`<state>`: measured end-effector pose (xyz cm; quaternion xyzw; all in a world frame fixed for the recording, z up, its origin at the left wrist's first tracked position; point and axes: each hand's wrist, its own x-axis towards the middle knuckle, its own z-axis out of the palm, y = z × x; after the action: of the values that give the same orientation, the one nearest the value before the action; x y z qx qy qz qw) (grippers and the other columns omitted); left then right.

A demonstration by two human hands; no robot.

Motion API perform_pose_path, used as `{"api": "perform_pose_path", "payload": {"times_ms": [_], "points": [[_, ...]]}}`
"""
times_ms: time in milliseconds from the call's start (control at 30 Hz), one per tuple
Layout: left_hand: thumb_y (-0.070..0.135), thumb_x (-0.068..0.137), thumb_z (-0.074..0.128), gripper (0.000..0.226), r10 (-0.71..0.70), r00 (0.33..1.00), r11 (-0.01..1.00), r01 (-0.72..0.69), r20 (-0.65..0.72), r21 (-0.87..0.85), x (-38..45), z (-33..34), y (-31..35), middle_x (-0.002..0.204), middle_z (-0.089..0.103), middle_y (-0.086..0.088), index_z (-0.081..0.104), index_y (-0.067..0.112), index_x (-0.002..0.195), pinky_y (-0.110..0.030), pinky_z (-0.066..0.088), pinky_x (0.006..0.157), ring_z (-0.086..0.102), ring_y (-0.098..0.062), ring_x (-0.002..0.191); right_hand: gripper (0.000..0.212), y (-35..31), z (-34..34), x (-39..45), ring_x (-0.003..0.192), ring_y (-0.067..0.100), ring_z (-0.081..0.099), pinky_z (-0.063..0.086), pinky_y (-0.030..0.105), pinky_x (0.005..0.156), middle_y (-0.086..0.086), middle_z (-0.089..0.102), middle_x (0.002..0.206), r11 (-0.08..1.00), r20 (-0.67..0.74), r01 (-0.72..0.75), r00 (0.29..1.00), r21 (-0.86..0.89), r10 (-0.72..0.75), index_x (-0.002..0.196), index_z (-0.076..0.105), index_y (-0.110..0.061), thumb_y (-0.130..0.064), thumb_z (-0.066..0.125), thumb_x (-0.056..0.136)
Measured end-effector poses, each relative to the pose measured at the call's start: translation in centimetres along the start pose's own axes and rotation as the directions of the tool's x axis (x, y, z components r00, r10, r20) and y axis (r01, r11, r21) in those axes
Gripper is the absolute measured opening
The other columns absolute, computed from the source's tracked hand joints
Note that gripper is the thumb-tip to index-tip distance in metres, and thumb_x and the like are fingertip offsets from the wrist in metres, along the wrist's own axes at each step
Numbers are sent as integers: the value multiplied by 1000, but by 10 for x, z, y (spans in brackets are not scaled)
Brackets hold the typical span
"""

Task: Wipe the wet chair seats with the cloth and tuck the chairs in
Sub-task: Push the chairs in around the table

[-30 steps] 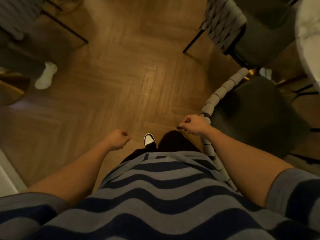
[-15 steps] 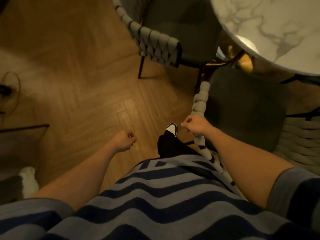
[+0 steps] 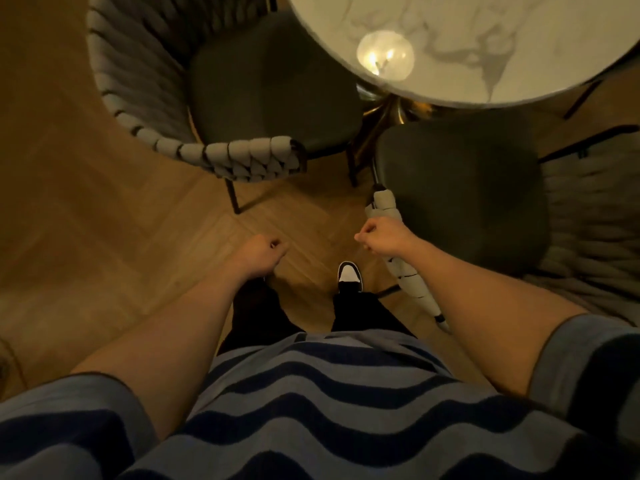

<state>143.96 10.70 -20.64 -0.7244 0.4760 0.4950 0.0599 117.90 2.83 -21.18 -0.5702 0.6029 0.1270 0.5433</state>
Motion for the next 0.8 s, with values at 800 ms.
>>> {"api": "perform_pose_path", "payload": {"times_ms": [800], "points": [[56, 96, 36, 45, 538, 841, 619, -352, -54, 702, 171, -119, 37, 109, 57, -7, 30, 33, 133, -45, 49, 77, 57, -30, 92, 62, 16, 0, 54, 103, 28, 61, 55, 48, 88, 9, 60, 118, 954, -495, -297, 823, 39, 277, 134, 48, -18, -67, 48, 96]]}}
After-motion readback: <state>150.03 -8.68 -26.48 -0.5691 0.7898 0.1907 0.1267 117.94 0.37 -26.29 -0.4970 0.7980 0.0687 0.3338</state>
